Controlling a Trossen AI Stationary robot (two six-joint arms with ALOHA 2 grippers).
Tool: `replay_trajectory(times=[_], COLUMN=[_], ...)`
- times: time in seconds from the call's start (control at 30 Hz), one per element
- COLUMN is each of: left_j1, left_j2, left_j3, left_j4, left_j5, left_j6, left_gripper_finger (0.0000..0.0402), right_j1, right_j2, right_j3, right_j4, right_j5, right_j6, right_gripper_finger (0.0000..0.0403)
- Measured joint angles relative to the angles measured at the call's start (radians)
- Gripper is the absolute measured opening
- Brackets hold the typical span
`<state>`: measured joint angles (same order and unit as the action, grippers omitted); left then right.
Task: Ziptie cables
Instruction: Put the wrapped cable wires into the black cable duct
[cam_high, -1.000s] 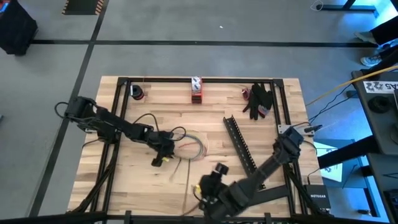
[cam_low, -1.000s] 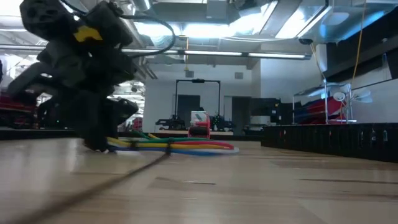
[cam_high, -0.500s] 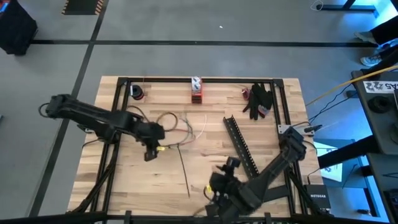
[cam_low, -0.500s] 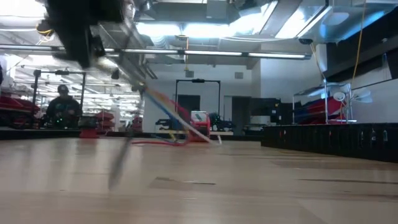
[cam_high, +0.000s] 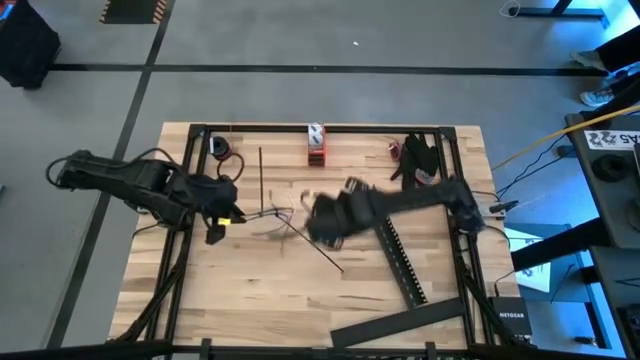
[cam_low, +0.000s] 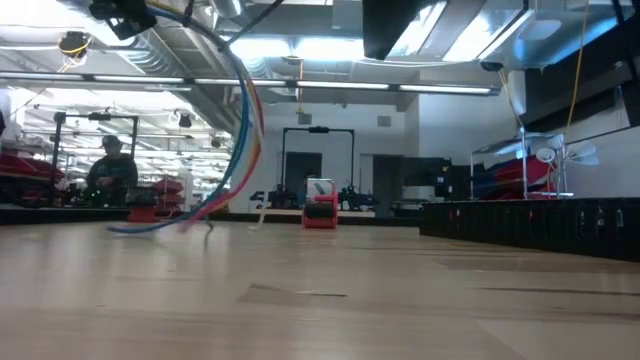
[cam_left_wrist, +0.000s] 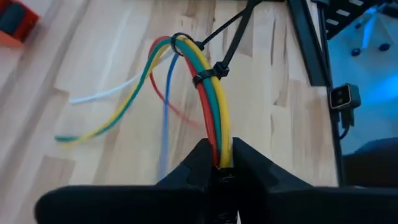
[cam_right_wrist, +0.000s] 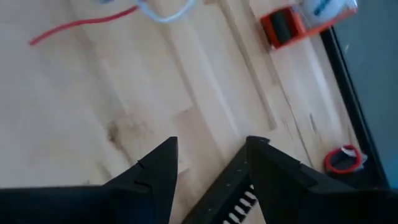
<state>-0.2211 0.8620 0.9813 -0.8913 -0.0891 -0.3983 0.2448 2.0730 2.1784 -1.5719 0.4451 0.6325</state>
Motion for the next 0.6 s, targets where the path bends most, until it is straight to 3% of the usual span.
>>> replay_trajectory(times=[0.23,0.33,0.43,0.6], left_j1=[0.0,0.0,0.0,-0.002], left_j2=[-0.012,-0.012,-0.015,-0.031], left_j3=[0.0,0.0,0.0,0.0], left_j4=[-0.035,-0.066,-0.088,-0.102], left_j5=[-0.021,-0.021,-0.021,-0.025], left_j6=[0.068,0.069,0.065,0.044], left_gripper_finger=[0.0032,0.0032,0.0032,0.0032], right_j1=[-0.196,-0.259,-0.32,-0.401], right_j2=[-0.058,-0.074,-0.105,-0.172], right_j3=[0.0,-0.019,-0.115,-0.397], right_j4=[0.0,0.003,0.002,0.021], right_j5=[-0.232,-0.28,-0.29,-0.321], right_j6=[-0.022,-0.041,-0.039,-0.019], right_gripper_finger=[0.0181,0.0181,0.0181,0.0182])
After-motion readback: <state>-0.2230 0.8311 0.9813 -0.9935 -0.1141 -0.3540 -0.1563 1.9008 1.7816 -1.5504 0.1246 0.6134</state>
